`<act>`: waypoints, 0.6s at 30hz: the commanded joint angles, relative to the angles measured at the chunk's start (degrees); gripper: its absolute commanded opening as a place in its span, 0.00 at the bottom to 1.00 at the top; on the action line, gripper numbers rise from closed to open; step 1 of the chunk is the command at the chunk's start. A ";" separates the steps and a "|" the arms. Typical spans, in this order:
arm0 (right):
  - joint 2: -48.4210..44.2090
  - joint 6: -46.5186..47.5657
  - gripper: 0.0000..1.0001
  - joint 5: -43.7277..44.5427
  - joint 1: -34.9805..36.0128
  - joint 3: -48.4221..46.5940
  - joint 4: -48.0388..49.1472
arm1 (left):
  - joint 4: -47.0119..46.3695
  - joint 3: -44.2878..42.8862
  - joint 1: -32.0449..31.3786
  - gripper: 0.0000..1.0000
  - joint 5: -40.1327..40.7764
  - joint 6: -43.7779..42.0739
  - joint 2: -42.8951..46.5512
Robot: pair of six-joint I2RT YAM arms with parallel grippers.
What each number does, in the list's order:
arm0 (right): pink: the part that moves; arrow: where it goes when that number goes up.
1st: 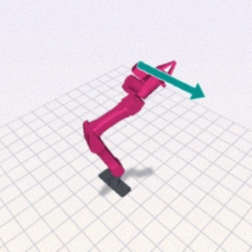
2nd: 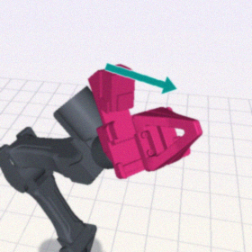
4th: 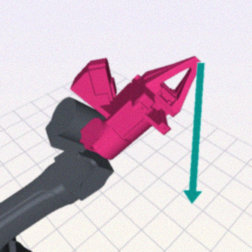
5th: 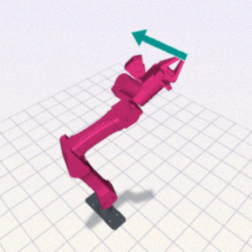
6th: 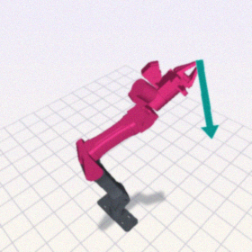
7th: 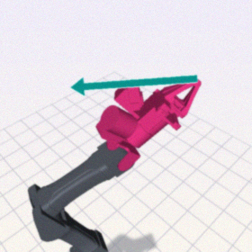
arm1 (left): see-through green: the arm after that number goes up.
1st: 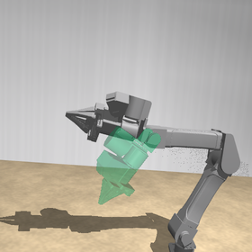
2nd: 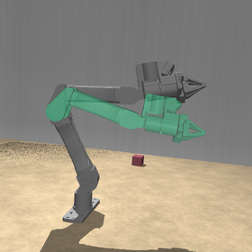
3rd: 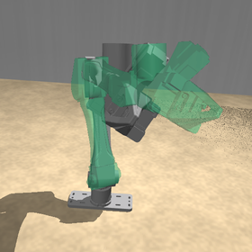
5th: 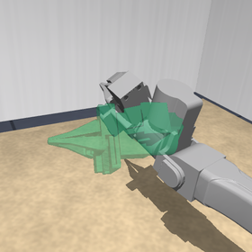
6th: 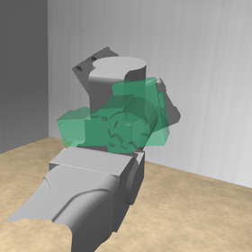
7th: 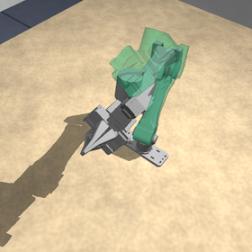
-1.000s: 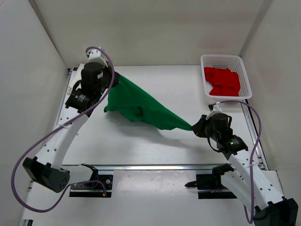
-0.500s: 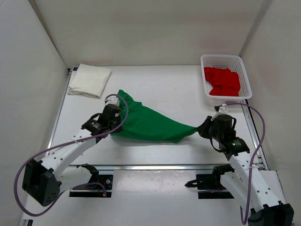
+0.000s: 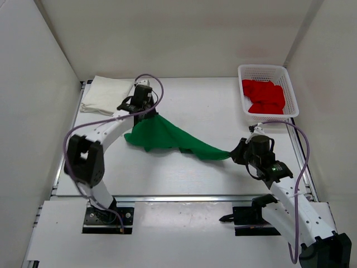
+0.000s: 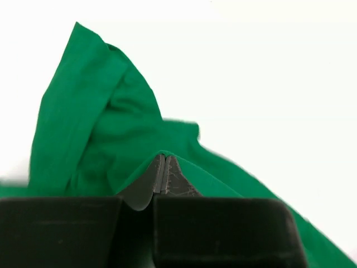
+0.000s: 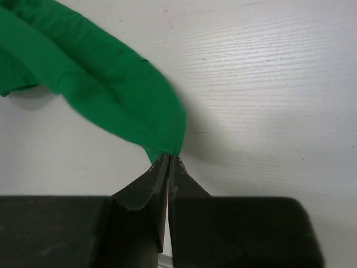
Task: Fold and stack the t-shirts
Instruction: Flatten out the tshirt
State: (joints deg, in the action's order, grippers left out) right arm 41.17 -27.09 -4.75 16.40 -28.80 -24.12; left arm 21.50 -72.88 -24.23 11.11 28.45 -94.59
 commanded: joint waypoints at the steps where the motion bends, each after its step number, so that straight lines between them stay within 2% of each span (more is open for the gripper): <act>1: -0.74 -0.24 0.00 0.36 -0.50 -1.09 2.76 | 0.49 -4.90 1.56 0.02 -6.44 -0.94 -7.97; 3: -0.21 -0.24 0.00 0.18 -0.41 -1.09 2.94 | -2.68 -2.89 -0.02 0.10 -5.59 -0.67 -6.85; 5: -0.21 -0.24 0.00 0.18 0.29 -0.82 2.94 | -7.50 0.36 0.49 0.34 -7.15 0.03 -2.82; 6: -0.30 -0.50 0.00 0.01 0.21 -0.56 3.46 | -8.48 3.07 1.28 0.51 -9.07 0.81 -0.80; 8: -0.12 -0.15 0.00 0.01 0.39 -0.12 4.16 | -10.41 7.38 7.06 0.62 -10.75 2.48 3.68; 9: 0.05 0.28 0.01 -0.69 0.47 -0.29 4.43 | -13.38 12.28 10.57 0.63 -13.63 4.14 7.88; 11: 0.93 0.37 0.00 -1.92 0.47 -0.12 5.40 | -17.00 23.26 15.76 0.53 -15.85 7.93 14.50; 13: 1.54 0.55 0.00 -2.45 0.74 0.06 6.18 | -17.80 30.21 20.08 0.43 -15.25 9.25 23.26; 15: 1.72 0.46 0.00 -3.59 1.00 0.41 7.07 | -19.73 36.83 23.51 0.40 -14.20 10.49 28.72; 17: 1.99 0.55 0.00 -4.56 1.17 0.50 7.42 | -20.52 43.15 24.14 0.43 -13.14 11.63 31.82; 18: 2.07 0.72 0.00 -4.82 1.17 0.50 7.85 | -20.79 43.78 24.14 0.48 -12.96 11.81 32.01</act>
State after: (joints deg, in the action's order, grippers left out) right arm 43.22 -26.96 -7.77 16.99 -28.47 -20.05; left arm 3.38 -33.52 0.54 -0.58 37.47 -63.40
